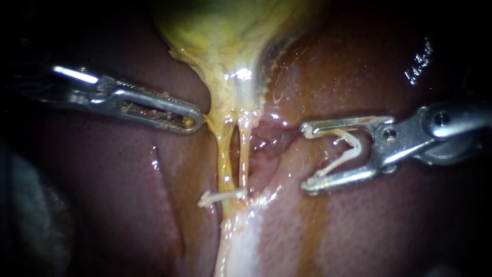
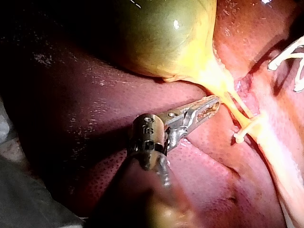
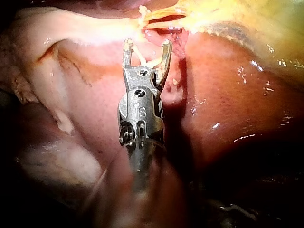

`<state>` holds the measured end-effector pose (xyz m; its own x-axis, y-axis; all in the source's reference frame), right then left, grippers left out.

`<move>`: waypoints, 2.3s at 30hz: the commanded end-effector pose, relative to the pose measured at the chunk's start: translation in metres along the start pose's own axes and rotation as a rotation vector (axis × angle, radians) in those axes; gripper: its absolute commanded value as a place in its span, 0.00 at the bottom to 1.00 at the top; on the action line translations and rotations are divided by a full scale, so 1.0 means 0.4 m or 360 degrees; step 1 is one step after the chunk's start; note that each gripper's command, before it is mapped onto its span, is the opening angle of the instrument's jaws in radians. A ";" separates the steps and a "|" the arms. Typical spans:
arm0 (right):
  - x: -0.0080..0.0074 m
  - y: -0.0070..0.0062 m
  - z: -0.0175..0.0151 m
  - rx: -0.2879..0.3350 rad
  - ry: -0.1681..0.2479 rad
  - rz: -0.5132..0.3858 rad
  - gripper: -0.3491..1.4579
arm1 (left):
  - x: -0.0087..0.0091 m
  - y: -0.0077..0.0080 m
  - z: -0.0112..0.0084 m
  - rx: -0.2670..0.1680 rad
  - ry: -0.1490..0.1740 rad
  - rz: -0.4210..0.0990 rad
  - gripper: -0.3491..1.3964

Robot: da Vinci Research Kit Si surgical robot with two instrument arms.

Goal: Clipping second clip left tube

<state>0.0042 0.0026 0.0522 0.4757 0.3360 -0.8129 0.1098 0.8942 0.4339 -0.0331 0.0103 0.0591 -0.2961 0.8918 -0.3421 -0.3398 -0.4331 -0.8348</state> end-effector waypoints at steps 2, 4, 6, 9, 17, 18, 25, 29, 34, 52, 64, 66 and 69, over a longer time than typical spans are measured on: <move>-0.0001 0.0000 0.0000 0.0001 0.0001 -0.0001 0.47 | 0.0004 0.0003 -0.0011 -0.0004 -0.0002 -0.0001 0.00; -0.0002 0.0000 0.0000 0.0000 0.0001 -0.0002 0.47 | 0.0008 0.0013 -0.0032 -0.0011 -0.0006 -0.0005 0.00; -0.0003 0.0000 0.0001 -0.0004 0.0001 -0.0002 0.47 | 0.0013 0.0026 -0.0056 -0.0019 -0.0010 -0.0008 0.00; -0.0003 -0.0001 0.0001 -0.0004 0.0001 -0.0002 0.47 | 0.0025 0.0049 -0.0101 -0.0010 -0.0003 -0.0017 0.00; -0.0003 -0.0001 0.0002 -0.0005 0.0000 -0.0002 0.47 | 0.0046 0.0074 -0.0190 0.0014 0.0009 -0.0032 0.00; -0.0002 -0.0001 0.0003 0.0000 0.0000 -0.0002 0.47 | 0.0046 0.0074 -0.0194 0.0018 0.0011 -0.0032 0.00; 0.0020 -0.0006 0.0035 -0.0001 0.0004 0.0022 0.47 | 0.0044 0.0079 -0.0192 0.0021 0.0013 -0.0033 0.00; 0.0046 -0.0015 0.0084 0.0015 0.0017 0.0148 0.47 | 0.0044 0.0082 -0.0189 0.0023 0.0014 -0.0034 0.00; 0.0062 -0.0024 0.0151 0.0032 0.0017 0.0275 0.47 | 0.0044 0.0083 -0.0184 0.0025 0.0016 -0.0034 0.00; 0.0063 -0.0007 0.0304 0.0145 0.0134 0.0546 0.47 | 0.0046 0.0085 -0.0174 0.0029 0.0018 -0.0035 0.00; -0.0028 0.0021 0.0364 0.0193 0.0135 0.0652 0.47 | 0.0046 0.0084 -0.0173 0.0029 0.0018 -0.0035 0.00; -0.0042 0.0025 0.0371 0.0201 0.0131 0.0656 0.47 | 0.0046 0.0084 -0.0173 0.0029 0.0018 -0.0035 0.00; -0.0058 0.0033 0.0381 0.0213 0.0124 0.0670 0.47 | 0.0045 0.0084 -0.0173 0.0029 0.0018 -0.0035 0.00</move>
<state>0.0166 -0.0015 0.0609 0.4364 0.6881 -0.5797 0.0384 0.6295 0.7761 -0.0286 0.0114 0.0527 -0.2782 0.9026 -0.3285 -0.3624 -0.4153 -0.8344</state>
